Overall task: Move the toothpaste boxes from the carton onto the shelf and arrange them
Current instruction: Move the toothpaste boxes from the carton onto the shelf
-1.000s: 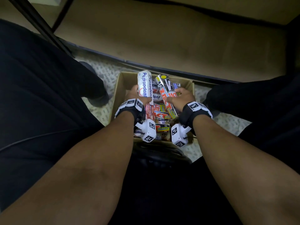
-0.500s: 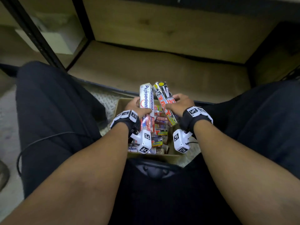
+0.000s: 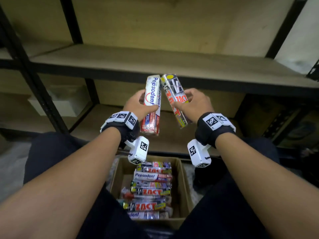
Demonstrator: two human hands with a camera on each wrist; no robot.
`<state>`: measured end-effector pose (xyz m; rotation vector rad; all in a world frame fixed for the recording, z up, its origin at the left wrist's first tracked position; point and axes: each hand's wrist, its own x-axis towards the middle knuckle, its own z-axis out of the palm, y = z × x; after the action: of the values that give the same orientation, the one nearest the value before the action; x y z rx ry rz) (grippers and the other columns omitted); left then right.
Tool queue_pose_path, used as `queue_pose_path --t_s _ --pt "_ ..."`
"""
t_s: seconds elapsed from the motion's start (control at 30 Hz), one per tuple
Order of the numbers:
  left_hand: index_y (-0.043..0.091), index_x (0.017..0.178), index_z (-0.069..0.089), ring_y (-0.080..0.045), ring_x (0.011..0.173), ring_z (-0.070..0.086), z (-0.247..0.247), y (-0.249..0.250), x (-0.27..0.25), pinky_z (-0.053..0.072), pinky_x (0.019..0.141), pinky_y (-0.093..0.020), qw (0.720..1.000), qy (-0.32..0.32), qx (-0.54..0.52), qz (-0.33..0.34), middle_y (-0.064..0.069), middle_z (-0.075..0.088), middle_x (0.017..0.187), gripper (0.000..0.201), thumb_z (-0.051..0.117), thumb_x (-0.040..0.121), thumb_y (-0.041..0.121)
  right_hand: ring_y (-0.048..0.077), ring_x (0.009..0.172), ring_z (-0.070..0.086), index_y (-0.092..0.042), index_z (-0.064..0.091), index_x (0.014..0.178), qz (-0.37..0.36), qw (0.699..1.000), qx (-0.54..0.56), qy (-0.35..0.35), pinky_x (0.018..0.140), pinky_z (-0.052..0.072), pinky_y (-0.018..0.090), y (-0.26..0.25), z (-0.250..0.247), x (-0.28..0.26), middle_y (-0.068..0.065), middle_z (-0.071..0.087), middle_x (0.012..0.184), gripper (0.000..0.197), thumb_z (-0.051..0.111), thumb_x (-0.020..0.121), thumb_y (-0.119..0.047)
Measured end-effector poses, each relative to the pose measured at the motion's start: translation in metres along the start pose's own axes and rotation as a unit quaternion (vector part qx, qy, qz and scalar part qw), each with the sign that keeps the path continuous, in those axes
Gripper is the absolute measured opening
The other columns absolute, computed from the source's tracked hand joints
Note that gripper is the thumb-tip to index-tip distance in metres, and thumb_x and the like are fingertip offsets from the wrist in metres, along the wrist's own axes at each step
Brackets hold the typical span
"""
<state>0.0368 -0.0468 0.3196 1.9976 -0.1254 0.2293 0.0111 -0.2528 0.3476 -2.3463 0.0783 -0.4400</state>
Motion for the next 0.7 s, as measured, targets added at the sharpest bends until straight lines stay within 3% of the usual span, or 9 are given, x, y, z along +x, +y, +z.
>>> queue_pose_path --t_s 0.17,0.27,0.37,0.43,0.53,0.7 --pt "0.026 0.138 0.048 -0.006 0.083 0.061 -0.02 0.059 0.041 0.044 0.067 -0.02 0.994 0.01 0.086 0.063 0.009 0.062 0.103 0.071 0.08 0.074 0.029 0.017 0.089 0.068 -0.027 0.069 0.11 -0.015 0.998 -0.062 0.022 0.081 0.054 0.029 -0.028 -0.044 0.045 -0.003 0.074 0.098 0.044 0.075 0.072 -0.05" --pt "0.03 0.137 0.046 -0.01 0.076 0.063 -0.024 0.084 0.065 0.043 0.057 -0.022 0.982 -0.012 0.171 0.076 0.007 0.065 0.103 0.072 0.079 0.073 0.037 0.027 0.099 0.066 -0.028 0.066 0.118 -0.021 0.989 -0.147 0.023 0.084 0.052 0.031 -0.037 -0.058 0.072 0.002 0.072 0.109 0.049 0.069 0.076 -0.051" --pt "0.028 0.137 0.05 -0.011 0.078 0.06 -0.021 0.101 0.089 0.038 0.05 -0.015 0.97 -0.03 0.223 0.091 0.003 0.066 0.115 0.068 0.078 0.075 0.037 0.028 0.102 0.065 -0.034 0.067 0.117 -0.018 0.978 -0.206 0.011 0.083 0.051 0.031 -0.042 -0.064 0.098 0.002 0.07 0.115 0.042 0.068 0.078 -0.051" --pt "0.025 0.135 0.054 -0.011 0.081 0.058 -0.018 0.108 0.105 0.04 0.055 -0.014 0.963 -0.043 0.249 0.097 0.003 0.065 0.122 0.063 0.077 0.077 0.037 0.026 0.096 0.067 -0.038 0.069 0.111 -0.011 0.975 -0.222 -0.005 0.079 0.054 0.03 -0.043 -0.065 0.114 0.0 0.07 0.113 0.037 0.069 0.076 -0.05" --pt "0.02 0.125 0.065 -0.012 0.093 0.061 -0.009 0.11 0.13 0.045 0.073 -0.02 0.96 -0.041 0.264 0.083 0.002 0.066 0.123 0.052 0.077 0.077 0.036 0.022 0.09 0.067 -0.039 0.073 0.106 -0.002 0.973 -0.23 -0.023 0.077 0.056 0.029 -0.041 -0.064 0.134 -0.001 0.07 0.11 0.029 0.069 0.078 -0.046" --pt "0.02 0.122 0.069 -0.014 0.106 0.065 0.002 0.108 0.168 0.046 0.085 -0.019 0.955 -0.056 0.276 0.091 0.002 0.068 0.123 0.048 0.078 0.076 0.031 0.022 0.089 0.065 -0.04 0.075 0.105 0.0 0.962 -0.273 -0.033 0.077 0.055 0.03 -0.037 -0.059 0.165 -0.003 0.071 0.112 0.021 0.065 0.086 -0.041"
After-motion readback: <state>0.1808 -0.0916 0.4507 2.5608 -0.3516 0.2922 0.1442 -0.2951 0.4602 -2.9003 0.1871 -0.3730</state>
